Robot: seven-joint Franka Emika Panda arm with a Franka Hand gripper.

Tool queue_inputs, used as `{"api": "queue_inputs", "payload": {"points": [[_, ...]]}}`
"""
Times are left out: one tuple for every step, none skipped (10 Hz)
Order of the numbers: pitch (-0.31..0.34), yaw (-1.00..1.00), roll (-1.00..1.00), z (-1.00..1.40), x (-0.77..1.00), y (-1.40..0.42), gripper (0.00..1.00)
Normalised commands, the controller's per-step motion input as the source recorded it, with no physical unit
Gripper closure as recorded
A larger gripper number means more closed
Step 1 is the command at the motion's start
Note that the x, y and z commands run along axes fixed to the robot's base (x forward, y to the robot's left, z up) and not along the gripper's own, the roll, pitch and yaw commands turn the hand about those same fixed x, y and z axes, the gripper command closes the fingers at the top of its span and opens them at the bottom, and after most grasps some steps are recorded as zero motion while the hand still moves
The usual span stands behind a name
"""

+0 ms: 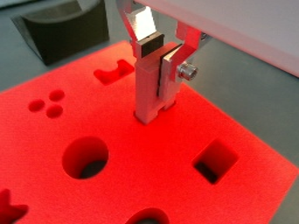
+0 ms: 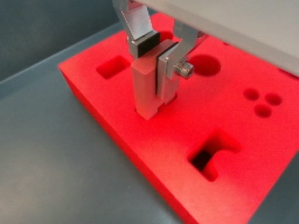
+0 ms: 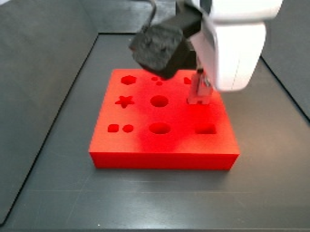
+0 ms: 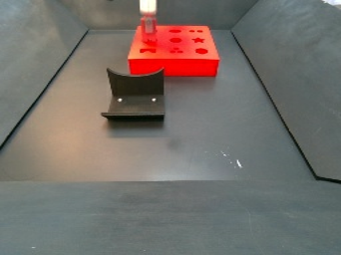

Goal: Insert the double-square object.

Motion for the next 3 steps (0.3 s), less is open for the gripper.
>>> {"api": "queue_inputs", "payload": {"points": [[-0.146,-0.04,0.01,-0.54,0.06,-0.01,1.0],[0.0,0.0,0.07,-0.02,0.0,0.0,1.0],[0.0,0.0,0.0,0.0,0.0,0.0,1.0]]}}
